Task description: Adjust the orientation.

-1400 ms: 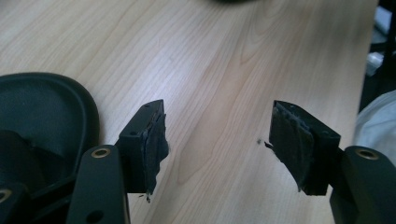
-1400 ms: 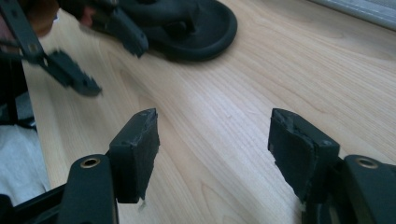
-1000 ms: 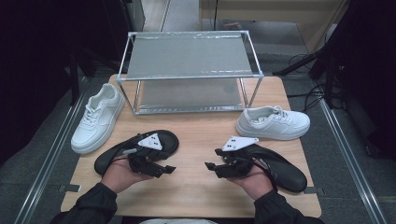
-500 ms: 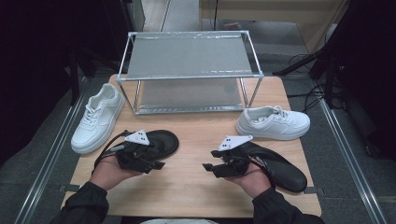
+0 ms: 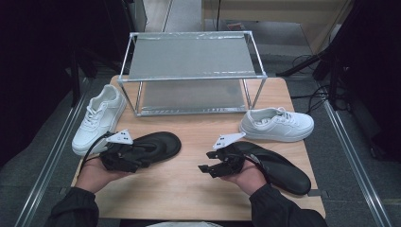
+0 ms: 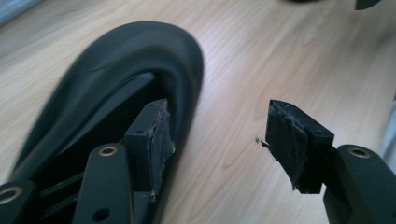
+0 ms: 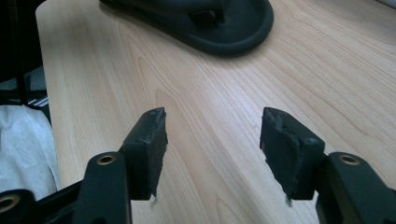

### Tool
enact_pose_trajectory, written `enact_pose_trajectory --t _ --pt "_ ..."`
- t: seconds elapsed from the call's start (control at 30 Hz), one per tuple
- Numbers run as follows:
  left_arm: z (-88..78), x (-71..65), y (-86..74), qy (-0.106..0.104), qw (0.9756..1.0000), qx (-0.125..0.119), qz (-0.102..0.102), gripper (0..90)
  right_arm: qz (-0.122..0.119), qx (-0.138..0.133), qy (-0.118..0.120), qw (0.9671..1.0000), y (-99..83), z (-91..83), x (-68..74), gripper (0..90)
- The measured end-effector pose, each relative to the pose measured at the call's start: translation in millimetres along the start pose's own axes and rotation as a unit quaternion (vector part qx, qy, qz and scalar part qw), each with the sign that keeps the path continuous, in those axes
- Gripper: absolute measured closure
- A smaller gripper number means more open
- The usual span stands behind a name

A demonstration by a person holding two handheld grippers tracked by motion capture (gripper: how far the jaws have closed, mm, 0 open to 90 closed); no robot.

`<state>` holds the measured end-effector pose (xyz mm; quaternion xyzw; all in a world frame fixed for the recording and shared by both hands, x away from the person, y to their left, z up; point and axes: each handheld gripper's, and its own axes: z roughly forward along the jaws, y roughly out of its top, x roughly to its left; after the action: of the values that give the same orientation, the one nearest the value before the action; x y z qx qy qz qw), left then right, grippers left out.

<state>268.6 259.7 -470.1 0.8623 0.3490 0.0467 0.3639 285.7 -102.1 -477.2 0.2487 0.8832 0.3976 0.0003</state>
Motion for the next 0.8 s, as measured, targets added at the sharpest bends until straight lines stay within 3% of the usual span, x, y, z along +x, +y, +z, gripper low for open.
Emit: enact_pose_trajectory --t 0.2,0.27,0.33,0.37,0.63,0.7,0.73,0.8 --pt "2.7 17.0 -14.8 0.003 0.9999 0.012 -0.009 41.7 -0.007 -0.002 0.006 1.0 5.3 4.6 1.1 43.7" --pt "6.3 22.4 -21.8 -0.011 0.9998 -0.004 -0.016 43.5 -0.008 -0.002 0.004 1.0 5.6 4.6 1.5 43.7" --pt "9.7 25.5 -24.5 -0.007 0.9999 0.001 -0.016 45.2 -0.01 -0.002 0.003 0.9999 6.3 5.1 1.9 43.8" --pt "12.4 26.5 -24.9 -0.015 0.9998 -0.006 -0.013 49.4 -0.012 -0.003 0.001 0.9999 6.6 5.6 1.8 43.8" --pt "27.7 22.7 -23.3 -0.024 0.9995 0.019 0.006 59.9 -0.011 -0.005 -0.005 0.9999 6.3 4.5 0.5 44.1" --pt "30.3 21.4 -22.4 -0.009 0.9996 0.027 0.006 70.9 -0.009 -0.007 -0.006 0.9999 6.5 4.3 -0.3 44.5" --pt "30.4 21.8 -21.9 -0.014 0.9995 0.029 0.006 70.9 -0.009 -0.007 -0.006 0.9999 6.5 4.3 -0.3 44.5" --pt "29.5 19.9 -21.0 -0.005 0.9994 0.03 0.019 73.8 -0.009 -0.007 -0.006 0.9999 6.5 4.3 -0.4 44.5"
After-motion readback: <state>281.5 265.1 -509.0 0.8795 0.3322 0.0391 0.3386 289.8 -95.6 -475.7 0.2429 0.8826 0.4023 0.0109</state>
